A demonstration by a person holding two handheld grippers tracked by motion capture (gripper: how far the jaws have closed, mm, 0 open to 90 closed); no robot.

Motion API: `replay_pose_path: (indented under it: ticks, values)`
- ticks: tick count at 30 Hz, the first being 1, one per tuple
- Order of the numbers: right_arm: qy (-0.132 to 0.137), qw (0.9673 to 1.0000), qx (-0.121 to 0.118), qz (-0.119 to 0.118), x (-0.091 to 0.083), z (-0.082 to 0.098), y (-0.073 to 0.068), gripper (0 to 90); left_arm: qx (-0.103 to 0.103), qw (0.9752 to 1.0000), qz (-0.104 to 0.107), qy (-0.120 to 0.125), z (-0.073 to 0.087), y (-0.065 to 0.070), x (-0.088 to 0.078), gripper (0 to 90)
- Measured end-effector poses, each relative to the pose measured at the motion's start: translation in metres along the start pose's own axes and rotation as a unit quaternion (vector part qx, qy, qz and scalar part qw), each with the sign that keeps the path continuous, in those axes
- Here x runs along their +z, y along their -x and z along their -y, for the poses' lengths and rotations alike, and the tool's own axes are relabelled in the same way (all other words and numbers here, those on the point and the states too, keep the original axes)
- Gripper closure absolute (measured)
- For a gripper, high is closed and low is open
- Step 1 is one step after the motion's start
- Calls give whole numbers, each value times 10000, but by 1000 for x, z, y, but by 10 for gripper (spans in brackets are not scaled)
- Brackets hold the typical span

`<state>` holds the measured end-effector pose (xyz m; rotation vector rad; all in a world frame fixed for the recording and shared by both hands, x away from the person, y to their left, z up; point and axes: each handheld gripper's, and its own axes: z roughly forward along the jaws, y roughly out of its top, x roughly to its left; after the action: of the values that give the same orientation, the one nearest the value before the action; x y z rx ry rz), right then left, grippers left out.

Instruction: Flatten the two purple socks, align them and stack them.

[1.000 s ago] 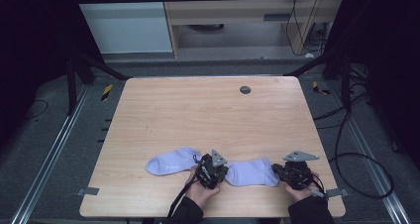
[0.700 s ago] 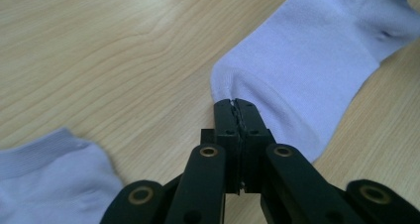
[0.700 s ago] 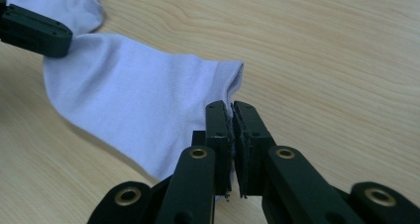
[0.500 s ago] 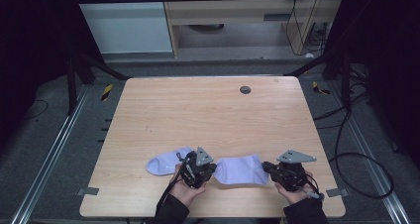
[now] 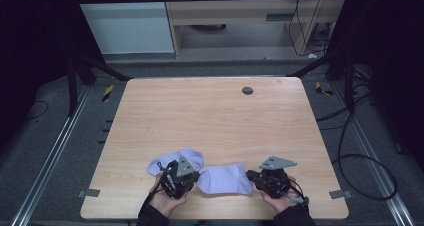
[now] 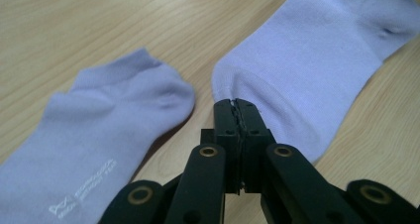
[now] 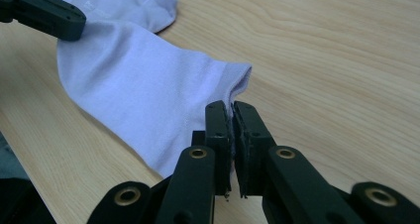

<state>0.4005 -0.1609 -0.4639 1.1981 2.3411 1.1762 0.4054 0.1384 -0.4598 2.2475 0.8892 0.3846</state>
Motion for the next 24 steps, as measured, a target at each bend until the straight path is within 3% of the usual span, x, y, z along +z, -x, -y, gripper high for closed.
replay_pose_path:
  ticks: [6,10,17,20,22,24]
  values:
    - [-130,9999,14,-36,9,3,-5,861,-117,9998,70,-110,13,-7,5,885]
    - [-284,9996,-12,-17,15,8,-7,861,-14,9997,98,-239,18,-6,11,885]
    - [-393,9992,-79,35,21,15,-5,848,-19,9994,87,-332,18,-5,20,882]
    - [-440,9990,-67,91,23,16,-2,809,-21,9994,93,-339,19,-3,20,873]
    - [-426,9990,-53,130,22,17,0,775,-79,9996,100,-268,18,-5,17,797]
    - [-390,9991,-80,135,21,16,0,761,-131,9997,83,-179,16,-6,14,783]
